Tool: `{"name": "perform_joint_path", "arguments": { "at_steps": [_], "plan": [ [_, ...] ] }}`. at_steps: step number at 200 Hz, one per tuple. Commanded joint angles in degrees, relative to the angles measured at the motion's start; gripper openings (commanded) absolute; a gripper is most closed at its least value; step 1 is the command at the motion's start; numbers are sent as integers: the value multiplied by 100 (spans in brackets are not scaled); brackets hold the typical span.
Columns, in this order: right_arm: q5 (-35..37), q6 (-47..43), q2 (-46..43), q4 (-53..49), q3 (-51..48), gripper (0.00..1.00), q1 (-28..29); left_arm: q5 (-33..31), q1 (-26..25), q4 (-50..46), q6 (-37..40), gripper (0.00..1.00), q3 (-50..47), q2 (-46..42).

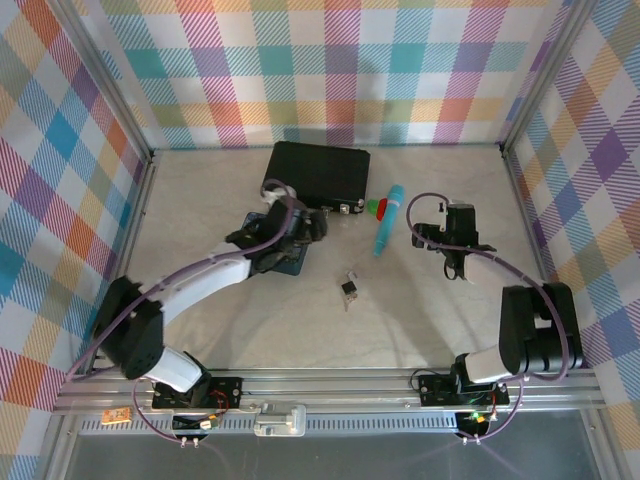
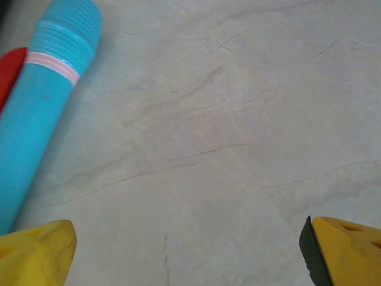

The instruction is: Unlock a padlock with a key

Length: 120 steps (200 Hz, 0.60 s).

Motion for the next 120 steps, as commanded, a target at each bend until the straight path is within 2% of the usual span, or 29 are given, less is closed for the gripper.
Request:
{"name": "perform_joint_path", "arguments": {
  "at_steps": [1, 14, 26, 45, 61, 79, 90, 99, 108, 120],
  "plan": [
    [9, -394, 251, 1443, -319, 99, -29, -653, 592, -191, 841, 100, -484, -606],
    [-2, -547, 315, 1680, -350, 99, -40, -777, 1040, -63, 992, 100, -775, -912],
    [4, -674, 369, 2302, -581, 99, -47, -1051, 1369, 139, 1209, 100, -1062, -1171],
    [-60, -580, 411, 2450, -675, 100, -136, -1544, 1786, 515, 1492, 100, -1520, -1392],
    [-42, -538, 301, 2904, -994, 99, -156, -1926, 2014, 761, 1634, 100, -1822, -1388],
    [-158, -393, 237, 3957, -1573, 99, -312, -2210, 2179, 1102, 1736, 100, -2151, -1278],
    [29, -352, 571, 4727, -1749, 99, -323, -2366, 2222, 1417, 1827, 100, -2334, -1199],
    [14, -265, 396, 4171, -1653, 99, -328, -2441, 2265, 1667, 1903, 100, -2479, -1113],
    [44, -317, 500, 4547, -1722, 99, -325, -2517, 2303, 1850, 1972, 100, -2573, -1002],
    [44, -296, 414, 4277, -1673, 99, -328, -2531, 2376, 2125, 2084, 100, -2678, -807]
  ]
}}
